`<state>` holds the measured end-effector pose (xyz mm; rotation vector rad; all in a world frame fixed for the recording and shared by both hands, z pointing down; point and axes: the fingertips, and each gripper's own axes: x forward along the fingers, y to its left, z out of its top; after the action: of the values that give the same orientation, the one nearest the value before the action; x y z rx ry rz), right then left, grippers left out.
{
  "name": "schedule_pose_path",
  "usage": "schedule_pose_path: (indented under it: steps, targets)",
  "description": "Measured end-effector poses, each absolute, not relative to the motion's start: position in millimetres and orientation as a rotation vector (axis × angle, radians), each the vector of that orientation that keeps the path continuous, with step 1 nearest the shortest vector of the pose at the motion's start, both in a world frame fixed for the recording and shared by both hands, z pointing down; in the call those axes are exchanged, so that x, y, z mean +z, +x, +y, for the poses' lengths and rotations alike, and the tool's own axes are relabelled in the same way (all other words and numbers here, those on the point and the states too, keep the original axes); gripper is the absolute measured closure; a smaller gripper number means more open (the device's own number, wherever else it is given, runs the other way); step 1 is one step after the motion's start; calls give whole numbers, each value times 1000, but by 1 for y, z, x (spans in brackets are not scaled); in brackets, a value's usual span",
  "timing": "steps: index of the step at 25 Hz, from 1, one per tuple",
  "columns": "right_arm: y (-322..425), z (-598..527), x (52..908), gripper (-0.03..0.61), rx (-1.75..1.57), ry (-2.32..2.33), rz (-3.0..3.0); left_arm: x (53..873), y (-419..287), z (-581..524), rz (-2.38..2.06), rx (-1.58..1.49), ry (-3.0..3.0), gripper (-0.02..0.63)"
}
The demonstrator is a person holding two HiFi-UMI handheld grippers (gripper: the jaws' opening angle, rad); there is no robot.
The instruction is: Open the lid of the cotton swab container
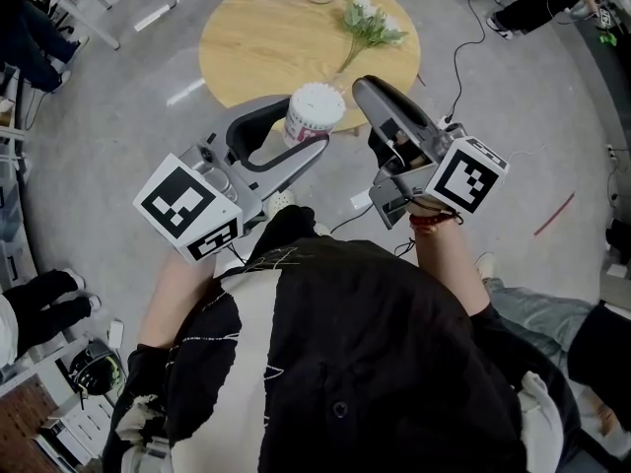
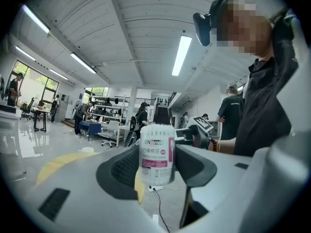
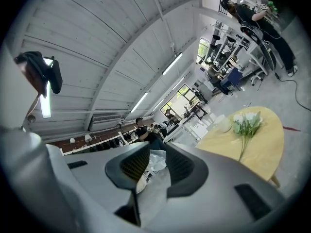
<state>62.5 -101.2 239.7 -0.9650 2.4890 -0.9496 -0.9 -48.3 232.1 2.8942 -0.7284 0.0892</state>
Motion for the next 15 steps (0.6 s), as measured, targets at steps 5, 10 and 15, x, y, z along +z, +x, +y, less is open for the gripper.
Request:
schedule_pose_path:
  steps: [5,10,15]
  targets:
    - [62,-99,238,471,-933,-974,2479,237,-3,-48,-728,121,2899,371]
    - [33,-116,223,471,-890,-1027,2485,231,-37,-68,-712,99,2895,371]
    - [2,-133,195,471,-813,-1086,2478,224,-74,-92,-685,123,2904,371]
